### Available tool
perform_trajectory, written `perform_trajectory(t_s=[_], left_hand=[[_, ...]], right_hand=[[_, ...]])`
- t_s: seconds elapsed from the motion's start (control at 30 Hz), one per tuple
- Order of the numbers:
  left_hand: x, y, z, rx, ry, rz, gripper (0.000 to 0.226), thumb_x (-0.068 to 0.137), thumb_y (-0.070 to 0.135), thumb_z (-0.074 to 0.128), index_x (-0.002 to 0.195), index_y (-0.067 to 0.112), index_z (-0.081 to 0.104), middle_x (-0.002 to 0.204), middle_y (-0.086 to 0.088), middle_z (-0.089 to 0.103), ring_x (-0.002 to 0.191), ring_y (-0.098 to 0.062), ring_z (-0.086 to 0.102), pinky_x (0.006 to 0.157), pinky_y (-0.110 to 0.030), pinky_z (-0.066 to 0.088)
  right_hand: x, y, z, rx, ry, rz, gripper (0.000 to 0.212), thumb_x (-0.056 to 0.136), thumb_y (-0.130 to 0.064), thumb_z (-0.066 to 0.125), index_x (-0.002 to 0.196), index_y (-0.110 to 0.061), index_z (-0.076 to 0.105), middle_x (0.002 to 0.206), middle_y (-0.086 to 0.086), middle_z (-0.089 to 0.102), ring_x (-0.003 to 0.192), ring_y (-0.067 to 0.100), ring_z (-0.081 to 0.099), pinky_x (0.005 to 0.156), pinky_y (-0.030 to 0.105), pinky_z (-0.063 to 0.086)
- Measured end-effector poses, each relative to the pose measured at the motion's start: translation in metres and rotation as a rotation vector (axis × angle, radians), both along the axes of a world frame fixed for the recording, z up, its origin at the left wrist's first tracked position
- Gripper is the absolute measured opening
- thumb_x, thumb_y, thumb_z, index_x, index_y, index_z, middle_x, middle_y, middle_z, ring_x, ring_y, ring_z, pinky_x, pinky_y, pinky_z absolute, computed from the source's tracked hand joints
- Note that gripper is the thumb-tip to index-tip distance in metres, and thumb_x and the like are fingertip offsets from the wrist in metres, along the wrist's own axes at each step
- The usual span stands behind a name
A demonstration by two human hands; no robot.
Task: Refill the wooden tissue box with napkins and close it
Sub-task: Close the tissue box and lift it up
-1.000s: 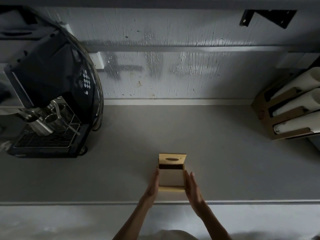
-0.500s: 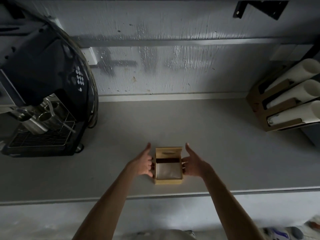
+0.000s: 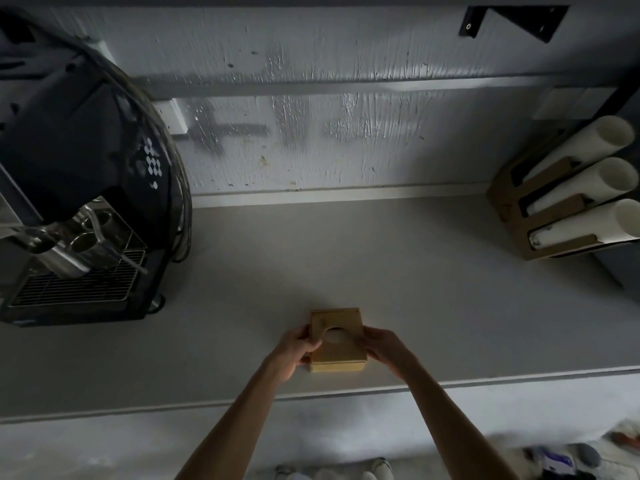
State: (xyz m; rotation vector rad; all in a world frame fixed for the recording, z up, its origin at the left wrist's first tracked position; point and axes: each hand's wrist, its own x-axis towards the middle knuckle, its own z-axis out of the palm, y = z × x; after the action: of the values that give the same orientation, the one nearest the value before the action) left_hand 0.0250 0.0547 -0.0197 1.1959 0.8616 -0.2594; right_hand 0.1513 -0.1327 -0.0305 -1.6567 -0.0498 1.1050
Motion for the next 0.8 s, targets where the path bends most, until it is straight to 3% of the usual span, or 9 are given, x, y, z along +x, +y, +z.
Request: perform_trajectory(t_s=[0.1,0.2,0.27,0.33,0.4,0.5,0.63,0.7,0.8], left_hand=[[-0.003,-0.006,-0.004,0.047,-0.036,0.047,0.035,0.084,0.0,0.064,0.116,0.013,0.063,0.093,-0.003,0.069,0.081,-0.016,0.064,0.063,-0.029,0.051],[-0.003,-0.008,-0.009,0.124,-0.053,0.061,0.033,0.084,-0.003,0.062,0.114,0.01,0.064,0.08,0.003,0.065,0.06,-0.002,0.061,0.052,-0.018,0.048],[-0.002,-0.009,-0.011,0.17,-0.061,0.064,0.03,0.085,-0.003,0.062,0.11,0.013,0.065,0.078,0.003,0.064,0.054,0.002,0.059,0.049,-0.015,0.047],[0.001,-0.011,-0.011,0.217,-0.061,0.076,0.023,0.083,0.0,0.065,0.1,0.016,0.068,0.077,0.0,0.064,0.058,-0.004,0.057,0.053,-0.019,0.047],[0.002,-0.012,-0.012,0.257,-0.065,0.085,0.018,0.081,-0.001,0.065,0.093,0.013,0.069,0.079,-0.005,0.064,0.066,-0.011,0.055,0.059,-0.024,0.044],[0.002,-0.014,-0.014,0.267,-0.033,0.114,0.024,0.082,0.003,0.066,0.105,0.008,0.068,0.084,-0.004,0.067,0.072,-0.015,0.058,0.064,-0.028,0.046],[-0.016,-0.024,-0.01,0.145,0.004,0.088,0.023,0.092,0.016,0.056,0.114,0.017,0.06,0.08,0.004,0.06,0.07,-0.01,0.051,0.059,-0.026,0.038],[-0.024,-0.03,-0.007,0.048,-0.022,0.028,0.022,0.09,0.018,0.056,0.109,0.028,0.061,0.09,0.012,0.063,0.086,-0.008,0.056,0.069,-0.026,0.044],[-0.021,-0.035,-0.016,0.131,-0.054,0.028,0.034,0.072,0.017,0.058,0.091,0.042,0.07,0.098,0.006,0.069,0.108,-0.018,0.061,0.093,-0.034,0.047]], right_hand=[[-0.008,0.0,0.0,-0.068,-0.131,0.009,0.048,0.084,-0.015,0.071,0.128,0.0,0.057,0.117,0.013,0.067,0.104,0.025,0.066,0.094,0.03,0.053],[-0.015,0.001,0.002,-0.104,-0.22,-0.062,0.04,0.086,-0.005,0.066,0.125,0.001,0.057,0.111,0.011,0.064,0.081,0.009,0.062,0.064,0.007,0.05],[-0.018,0.001,0.001,-0.115,-0.229,-0.107,0.035,0.087,-0.01,0.067,0.121,-0.005,0.062,0.105,0.006,0.067,0.073,-0.002,0.058,0.057,0.003,0.046],[-0.022,0.0,0.001,-0.156,-0.255,-0.137,0.031,0.085,-0.022,0.07,0.116,-0.017,0.068,0.095,-0.001,0.072,0.07,-0.006,0.06,0.059,0.006,0.047],[-0.027,0.001,0.0,-0.195,-0.269,-0.161,0.028,0.083,-0.031,0.071,0.11,-0.027,0.071,0.087,-0.003,0.074,0.073,0.001,0.062,0.067,0.018,0.049],[-0.035,0.004,-0.002,-0.198,-0.262,-0.216,0.009,0.083,-0.039,0.069,0.088,-0.041,0.075,0.08,0.0,0.074,0.074,0.012,0.063,0.068,0.028,0.046],[-0.051,0.011,-0.005,-0.215,-0.186,-0.279,0.029,0.092,-0.042,0.055,0.082,-0.023,0.075,0.066,-0.002,0.059,0.064,0.013,0.05,0.058,0.027,0.037],[-0.061,0.011,-0.007,-0.137,-0.172,-0.264,0.028,0.095,-0.039,0.051,0.079,-0.03,0.072,0.071,0.0,0.057,0.069,0.014,0.049,0.062,0.031,0.039],[-0.061,0.005,-0.01,-0.141,-0.235,-0.225,0.023,0.095,-0.027,0.05,0.087,-0.033,0.071,0.067,-0.005,0.06,0.068,0.015,0.05,0.06,0.033,0.037]])
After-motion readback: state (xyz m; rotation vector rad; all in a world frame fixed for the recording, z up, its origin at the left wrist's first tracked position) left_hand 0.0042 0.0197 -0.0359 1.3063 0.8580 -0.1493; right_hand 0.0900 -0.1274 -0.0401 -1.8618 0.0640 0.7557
